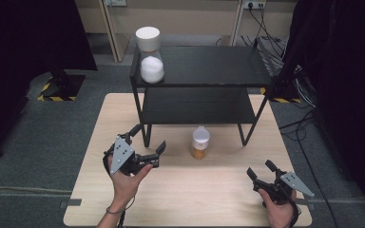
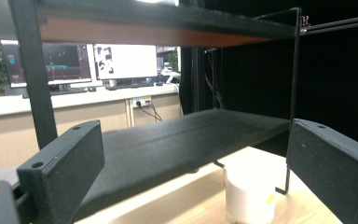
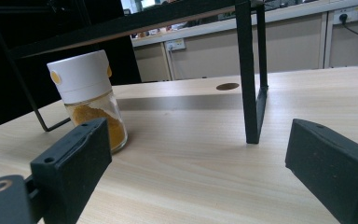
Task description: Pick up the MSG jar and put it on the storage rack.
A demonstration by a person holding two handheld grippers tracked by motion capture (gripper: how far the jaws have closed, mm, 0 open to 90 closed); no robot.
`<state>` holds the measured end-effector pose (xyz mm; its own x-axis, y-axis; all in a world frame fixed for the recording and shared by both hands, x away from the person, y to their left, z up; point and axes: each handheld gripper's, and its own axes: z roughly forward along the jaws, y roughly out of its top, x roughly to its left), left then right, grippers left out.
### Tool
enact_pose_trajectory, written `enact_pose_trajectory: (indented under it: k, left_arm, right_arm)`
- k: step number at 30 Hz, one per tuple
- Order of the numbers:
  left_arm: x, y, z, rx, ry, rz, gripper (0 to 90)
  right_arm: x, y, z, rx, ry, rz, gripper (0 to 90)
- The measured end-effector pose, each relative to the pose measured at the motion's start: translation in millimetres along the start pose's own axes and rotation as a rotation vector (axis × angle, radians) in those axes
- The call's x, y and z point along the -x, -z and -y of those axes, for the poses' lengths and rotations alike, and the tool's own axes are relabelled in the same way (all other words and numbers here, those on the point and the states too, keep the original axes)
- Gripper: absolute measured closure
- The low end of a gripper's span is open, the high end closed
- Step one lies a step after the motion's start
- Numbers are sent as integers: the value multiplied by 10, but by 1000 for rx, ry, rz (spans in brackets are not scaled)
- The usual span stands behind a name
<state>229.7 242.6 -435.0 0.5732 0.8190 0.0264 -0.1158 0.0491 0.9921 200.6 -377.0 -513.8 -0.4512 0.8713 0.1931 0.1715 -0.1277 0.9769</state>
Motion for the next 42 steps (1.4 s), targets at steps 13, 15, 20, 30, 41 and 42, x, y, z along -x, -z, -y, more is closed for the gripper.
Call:
enact_pose_trajectory:
  k: [13, 15, 20, 30, 41, 42]
  left_arm:
    - [41, 101, 302, -49, 45, 0, 33]
    - [36, 116, 347, -54, 54, 8, 33]
    - [39, 184, 436, -73, 76, 9, 36]
    - [60, 247, 623, -129, 117, 7, 35]
    - [28, 263, 774, -161, 157, -3, 41]
    - [26, 260, 786, -163, 159, -3, 40]
  right_arm:
    - [2, 0, 0, 0, -2, 0, 71]
    - [4, -1, 0, 0, -2, -1, 71]
    - [4, 2, 4, 2, -3, -1, 71]
    - [3, -5, -6, -3, -1, -1, 71]
    - [2, -1, -1, -1, 1, -2, 71]
    - [2, -1, -1, -1, 1, -2, 71]
